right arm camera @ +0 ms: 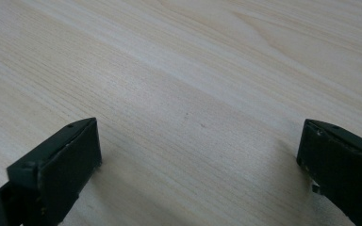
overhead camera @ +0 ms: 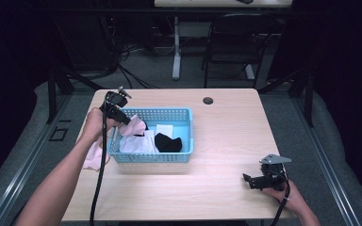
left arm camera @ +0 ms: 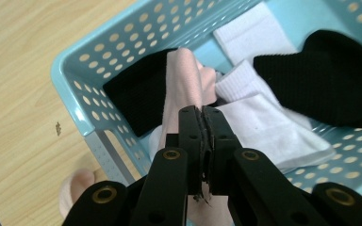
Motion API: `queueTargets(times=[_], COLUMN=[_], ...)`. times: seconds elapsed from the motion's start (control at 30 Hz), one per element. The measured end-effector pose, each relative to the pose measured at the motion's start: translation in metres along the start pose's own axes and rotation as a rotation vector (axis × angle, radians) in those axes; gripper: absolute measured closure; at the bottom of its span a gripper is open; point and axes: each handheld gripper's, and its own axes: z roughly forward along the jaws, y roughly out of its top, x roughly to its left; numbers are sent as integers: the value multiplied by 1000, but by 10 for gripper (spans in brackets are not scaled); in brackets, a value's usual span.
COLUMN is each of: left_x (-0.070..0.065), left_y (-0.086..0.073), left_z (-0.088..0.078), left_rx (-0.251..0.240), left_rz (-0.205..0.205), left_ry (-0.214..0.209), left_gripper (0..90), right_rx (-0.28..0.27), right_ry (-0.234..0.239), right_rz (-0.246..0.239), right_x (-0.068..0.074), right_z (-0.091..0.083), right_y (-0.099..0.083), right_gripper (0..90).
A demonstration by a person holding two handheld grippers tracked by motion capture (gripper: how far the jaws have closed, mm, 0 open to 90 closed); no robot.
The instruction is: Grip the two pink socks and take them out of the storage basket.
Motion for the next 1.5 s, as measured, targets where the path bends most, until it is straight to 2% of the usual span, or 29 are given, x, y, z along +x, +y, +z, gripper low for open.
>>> queueTargets(times=[0.07, 0.1, 0.23, 0.33, 0.5, 0.73, 0.77, 0.8, 0.83, 0.97, 1.03, 1.17, 1.47, 1.5], left_x=[0, 1, 0, 0, 3, 10, 10, 12, 12, 21, 23, 34, 53, 59], left_y=[1, 3, 6, 8, 10, 11, 11, 11, 11, 6, 4, -4, -23, -28], left_z=[-3, -10, -21, -30, -46, -73, -73, -81, -81, -101, -105, -123, -140, -142], left_rx=[-8, -22, -38, -48, -79, -109, -109, -121, -121, -141, -144, -163, -177, -180], left_rz=[0, -2, 4, 13, 5, -1, -1, -6, -6, -15, -18, -38, -82, -98], left_ry=[-10, -26, -27, -18, -24, -3, -3, 6, 6, 30, 38, 57, 89, 93], left_gripper=[876, 876, 876, 876, 876, 876, 876, 875, 876, 875, 875, 875, 875, 875], right_rx=[-1, -2, 2, -2, -2, -1, -1, -1, -1, -1, -1, -1, -1, -2], right_ry=[1, 1, 1, 0, 0, 1, 1, 0, 0, 1, 1, 0, -1, 4], right_rz=[0, 1, 2, 0, 1, 0, 0, 1, 1, 1, 1, 1, 1, 3], right_x=[0, 0, 0, 0, 0, 0, 0, 0, 0, 0, 0, 0, 0, 0], right_z=[0, 0, 0, 0, 0, 0, 0, 0, 0, 0, 0, 0, 0, 0], right_y=[0, 0, 0, 0, 0, 0, 0, 0, 0, 0, 0, 0, 0, 0], right_gripper=[0, 0, 0, 0, 0, 0, 0, 0, 0, 0, 0, 0, 0, 0])
